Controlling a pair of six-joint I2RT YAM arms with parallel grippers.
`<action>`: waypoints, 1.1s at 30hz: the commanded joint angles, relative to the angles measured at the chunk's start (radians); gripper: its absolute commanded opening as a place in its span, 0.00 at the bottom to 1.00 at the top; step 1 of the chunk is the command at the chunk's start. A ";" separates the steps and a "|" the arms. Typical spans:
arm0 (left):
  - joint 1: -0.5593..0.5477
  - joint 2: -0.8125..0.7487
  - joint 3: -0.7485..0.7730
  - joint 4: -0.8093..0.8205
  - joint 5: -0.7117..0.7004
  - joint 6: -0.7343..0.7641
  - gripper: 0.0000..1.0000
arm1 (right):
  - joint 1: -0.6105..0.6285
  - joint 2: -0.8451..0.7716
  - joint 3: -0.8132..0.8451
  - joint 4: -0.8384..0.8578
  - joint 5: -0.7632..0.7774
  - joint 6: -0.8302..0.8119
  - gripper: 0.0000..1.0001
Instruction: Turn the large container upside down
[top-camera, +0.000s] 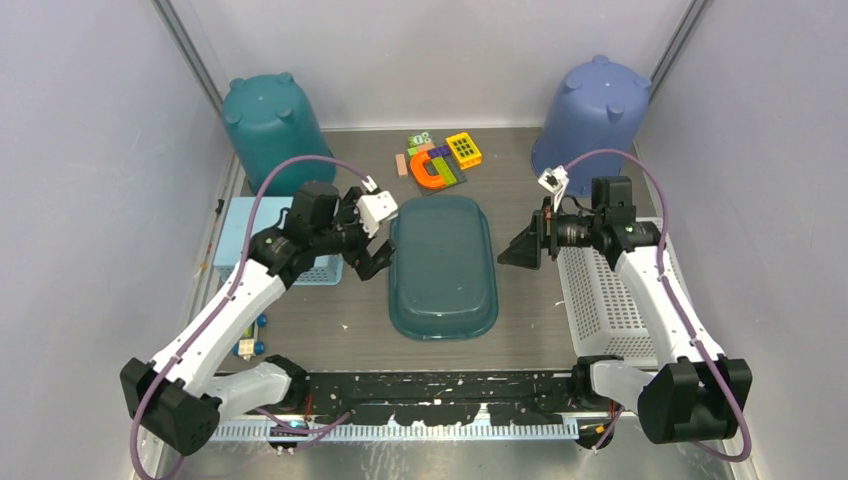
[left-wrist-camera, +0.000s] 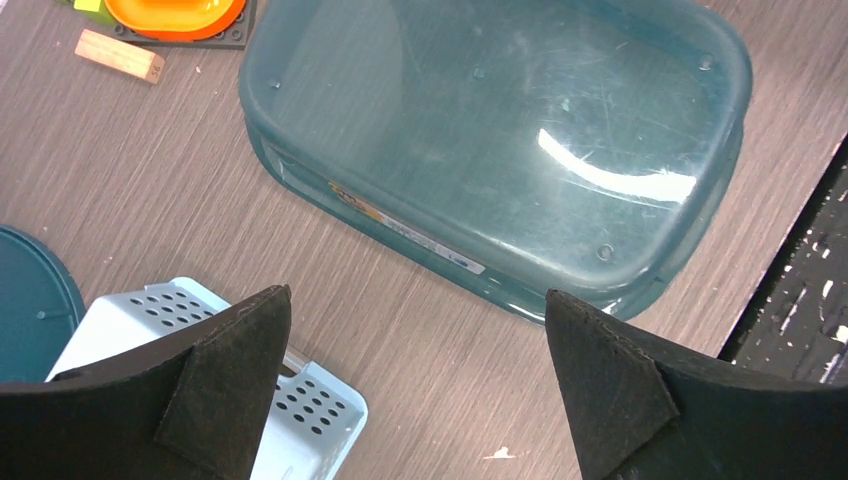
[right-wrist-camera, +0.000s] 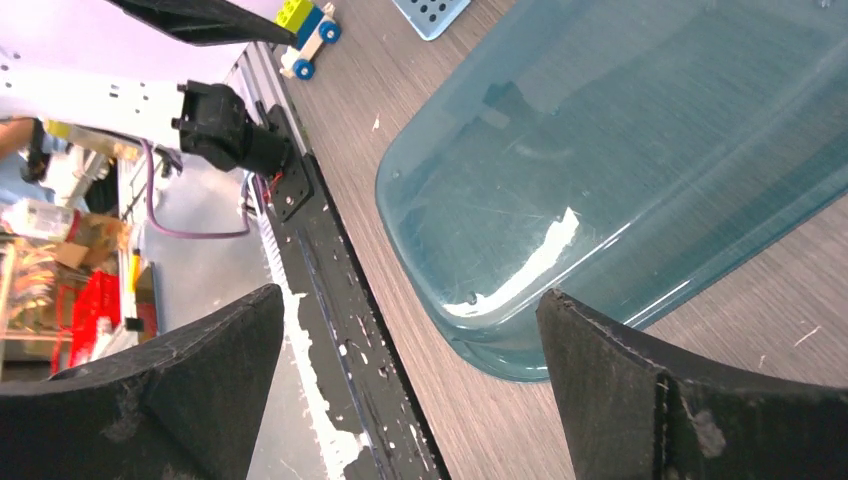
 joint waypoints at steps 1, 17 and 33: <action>-0.003 -0.056 0.051 -0.123 0.026 0.015 1.00 | -0.004 -0.008 0.171 -0.455 -0.003 -0.353 1.00; -0.003 -0.287 0.052 -0.370 0.071 0.091 1.00 | -0.004 -0.231 0.421 -0.763 0.094 -0.616 1.00; -0.004 -0.454 0.087 -0.554 0.145 0.178 1.00 | -0.003 -0.385 0.567 -1.195 0.078 -1.007 1.00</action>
